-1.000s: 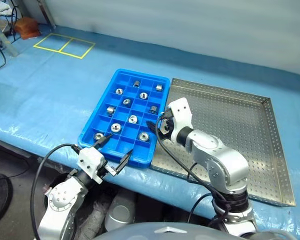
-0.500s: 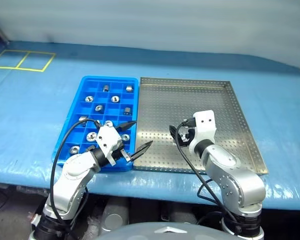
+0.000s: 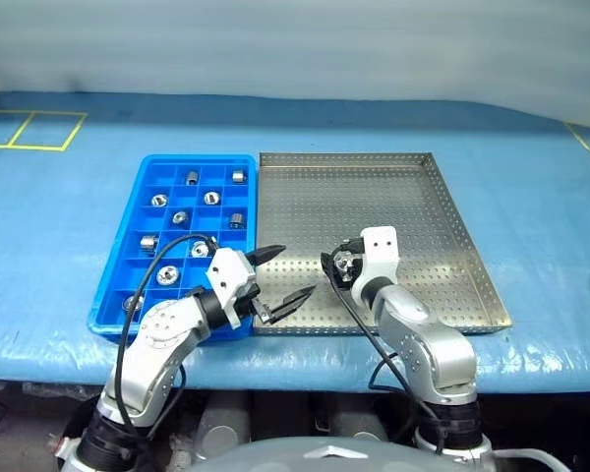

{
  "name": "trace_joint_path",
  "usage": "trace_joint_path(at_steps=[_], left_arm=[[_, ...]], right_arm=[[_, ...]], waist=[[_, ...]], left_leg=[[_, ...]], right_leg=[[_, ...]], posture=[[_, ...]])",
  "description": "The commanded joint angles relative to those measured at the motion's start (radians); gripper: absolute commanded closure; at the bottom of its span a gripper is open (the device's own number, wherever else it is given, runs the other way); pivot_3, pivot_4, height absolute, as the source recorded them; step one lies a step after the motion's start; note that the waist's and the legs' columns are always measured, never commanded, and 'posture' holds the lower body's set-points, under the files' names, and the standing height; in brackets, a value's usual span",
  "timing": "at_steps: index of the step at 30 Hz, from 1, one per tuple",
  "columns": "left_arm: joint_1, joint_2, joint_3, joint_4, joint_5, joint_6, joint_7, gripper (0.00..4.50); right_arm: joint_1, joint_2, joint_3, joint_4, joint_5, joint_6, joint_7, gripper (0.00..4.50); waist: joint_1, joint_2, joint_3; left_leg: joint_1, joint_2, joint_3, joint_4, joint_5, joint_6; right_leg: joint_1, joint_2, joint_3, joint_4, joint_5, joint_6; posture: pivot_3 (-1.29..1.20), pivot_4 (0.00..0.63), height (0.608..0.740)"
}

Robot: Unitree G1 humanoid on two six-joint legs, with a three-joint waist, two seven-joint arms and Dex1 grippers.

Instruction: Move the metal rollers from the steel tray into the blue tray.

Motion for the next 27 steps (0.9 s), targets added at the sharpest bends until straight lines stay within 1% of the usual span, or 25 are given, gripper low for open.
trace_joint_path(at_steps=[1, 2, 8, 12, 16, 18, 20, 23, 27], left_arm=[[0.009, -0.007, -0.005, -0.053, -0.005, -0.007, 0.01, 0.0], [0.012, -0.008, -0.005, -0.055, -0.006, -0.007, 0.013, 0.0], [0.025, -0.012, -0.004, -0.063, -0.003, -0.01, 0.03, 0.0], [0.038, -0.014, 0.0, -0.067, 0.004, -0.016, 0.044, 0.0], [0.065, -0.024, 0.013, -0.071, 0.018, -0.049, 0.07, 0.0], [0.092, -0.037, 0.025, -0.072, 0.039, -0.105, 0.092, 0.0], [0.128, -0.041, 0.036, -0.08, 0.055, -0.137, 0.114, 0.0], [0.192, -0.038, 0.056, -0.094, 0.072, -0.18, 0.134, 0.0], [0.282, -0.05, 0.099, -0.112, 0.098, -0.251, 0.178, 0.0]], right_arm=[[0.003, -0.004, 0.011, 0.014, -0.011, -0.031, 0.005, 0.6], [0.008, -0.005, 0.012, 0.012, -0.01, -0.03, 0.007, 0.84], [0.028, -0.025, 0.026, -0.025, -0.011, -0.011, 0.018, 2.77], [0.012, -0.052, 0.034, -0.084, -0.003, 0.027, 0.035, 2.79], [-0.063, -0.103, 0.058, -0.133, -0.007, 0.071, 0.064, 2.79], [-0.116, -0.148, 0.094, -0.147, -0.015, 0.076, 0.096, 2.79], [-0.161, -0.19, 0.131, -0.151, -0.02, 0.067, 0.131, 2.79], [-0.222, -0.236, 0.186, -0.141, -0.019, 0.029, 0.191, 2.79], [-0.289, -0.258, 0.259, -0.1, -0.017, -0.057, 0.278, 2.79]], waist=[[0.001, 0.0, 0.0], [0.002, 0.0, 0.0], [0.008, 0.0, 0.0], [0.012, 0.0, 0.0], [0.013, 0.0, 0.0], [0.017, 0.0, 0.0], [0.021, 0.0, 0.0], [0.041, 0.0, 0.001], [0.068, -0.001, 0.001]], left_leg=[[0.0, 0.0, 0.0, 0.0, 0.0, 0.0], [0.0, 0.0, 0.0, 0.0, 0.0, 0.0], [0.0, 0.0, 0.0, 0.0, 0.0, 0.0], [0.0, 0.0, 0.001, 0.0, 0.0, 0.0], [0.0, 0.0, 0.001, 0.0, 0.0, 0.0], [0.0, 0.0, 0.001, 0.0, 0.0, 0.0], [0.0, 0.0, 0.001, 0.0, 0.0, 0.0], [0.0, 0.0, 0.001, -0.002, 0.0, 0.0], [0.0, 0.0, 0.0, -0.003, 0.0, 0.0]], right_leg=[[0.0, 0.0, 0.0, 0.0, 0.0, 0.0], [0.0, 0.0, 0.0, 0.0, 0.0, 0.0], [0.0, 0.0, 0.001, 0.0, 0.0, 0.0], [0.0, 0.0, 0.001, 0.0, 0.0, 0.0], [-0.001, 0.0, 0.001, 0.0, 0.0, 0.0], [-0.001, 0.0, 0.001, 0.0, 0.0, 0.0], [-0.001, 0.0, 0.001, 0.0, 0.0, 0.0], [-0.001, 0.0, 0.0, 0.0, 0.0, 0.0], [-0.002, 0.0, 0.0, -0.002, 0.0, -0.001]], posture=[[0.13, 0.15, 0.74], [0.14, 0.15, 0.74], [0.16, 0.15, 0.74], [0.17, 0.15, 0.74], [0.23, 0.15, 0.74], [0.25, 0.15, 0.74], [0.26, 0.15, 0.74], [0.31, 0.15, 0.74], [0.4, 0.15, 0.74]])
